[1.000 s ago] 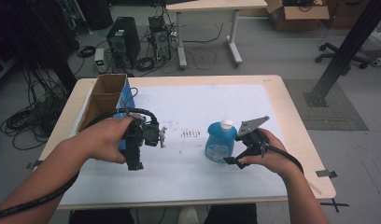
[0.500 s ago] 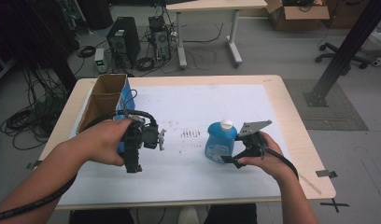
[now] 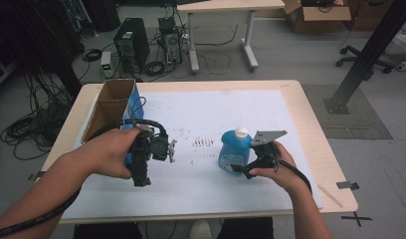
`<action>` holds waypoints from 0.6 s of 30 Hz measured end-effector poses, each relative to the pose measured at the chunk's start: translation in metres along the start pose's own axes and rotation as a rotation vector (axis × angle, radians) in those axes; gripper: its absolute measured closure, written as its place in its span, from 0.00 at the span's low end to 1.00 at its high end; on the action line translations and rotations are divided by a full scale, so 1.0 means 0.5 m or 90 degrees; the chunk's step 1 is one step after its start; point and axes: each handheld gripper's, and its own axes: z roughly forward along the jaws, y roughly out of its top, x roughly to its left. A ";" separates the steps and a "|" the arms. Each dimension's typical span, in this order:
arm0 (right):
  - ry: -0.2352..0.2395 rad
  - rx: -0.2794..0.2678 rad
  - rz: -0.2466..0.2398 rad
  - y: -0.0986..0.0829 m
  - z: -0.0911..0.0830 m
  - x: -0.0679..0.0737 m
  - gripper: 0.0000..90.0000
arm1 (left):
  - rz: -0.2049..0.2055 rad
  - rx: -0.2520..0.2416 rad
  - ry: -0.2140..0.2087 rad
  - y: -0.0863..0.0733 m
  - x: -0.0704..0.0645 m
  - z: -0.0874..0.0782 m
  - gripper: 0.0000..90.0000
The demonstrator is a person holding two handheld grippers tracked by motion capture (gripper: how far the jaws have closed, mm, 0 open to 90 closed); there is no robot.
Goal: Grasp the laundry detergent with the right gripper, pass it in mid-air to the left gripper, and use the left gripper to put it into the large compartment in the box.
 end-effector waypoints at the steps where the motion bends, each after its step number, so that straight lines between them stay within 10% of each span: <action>1: -0.001 -0.002 -0.003 0.000 0.001 0.001 0.02 | 0.004 0.001 0.001 0.000 0.000 -0.002 0.00; 18: -0.011 -0.023 0.005 -0.002 0.011 0.001 0.02 | 0.003 0.000 0.002 -0.008 -0.009 -0.005 0.00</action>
